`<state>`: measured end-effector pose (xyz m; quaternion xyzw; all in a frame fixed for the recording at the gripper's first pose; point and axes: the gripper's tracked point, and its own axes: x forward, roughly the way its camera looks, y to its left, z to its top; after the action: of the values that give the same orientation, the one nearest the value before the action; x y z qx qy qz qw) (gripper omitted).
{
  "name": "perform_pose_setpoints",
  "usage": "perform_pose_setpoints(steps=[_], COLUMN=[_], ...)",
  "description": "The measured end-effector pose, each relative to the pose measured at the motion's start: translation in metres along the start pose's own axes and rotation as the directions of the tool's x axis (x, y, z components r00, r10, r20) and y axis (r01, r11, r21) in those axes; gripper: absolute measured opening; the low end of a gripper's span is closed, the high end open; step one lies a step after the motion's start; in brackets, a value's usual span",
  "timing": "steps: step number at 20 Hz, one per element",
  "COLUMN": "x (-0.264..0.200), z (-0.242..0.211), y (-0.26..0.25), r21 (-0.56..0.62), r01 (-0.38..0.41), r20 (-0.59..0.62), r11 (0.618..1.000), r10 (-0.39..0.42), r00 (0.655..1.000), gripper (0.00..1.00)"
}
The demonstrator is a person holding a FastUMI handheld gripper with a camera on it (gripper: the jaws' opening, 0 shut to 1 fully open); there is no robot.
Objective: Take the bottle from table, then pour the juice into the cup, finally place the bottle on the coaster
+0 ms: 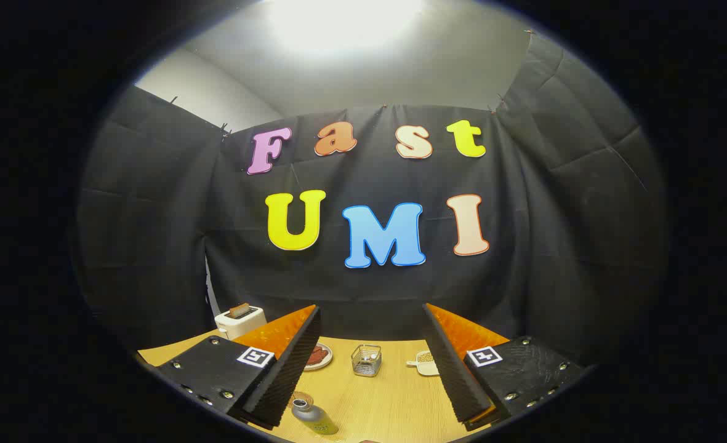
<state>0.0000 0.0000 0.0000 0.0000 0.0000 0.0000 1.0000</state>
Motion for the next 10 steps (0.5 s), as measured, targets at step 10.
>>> perform_pose_setpoints(steps=[10], x=[0.0023], z=[-0.0083], y=[0.0027], r21=[-0.011], r01=[0.024], r20=[-0.031], r11=[1.000], r10=[-0.024], r00=[0.999], gripper=[0.98])
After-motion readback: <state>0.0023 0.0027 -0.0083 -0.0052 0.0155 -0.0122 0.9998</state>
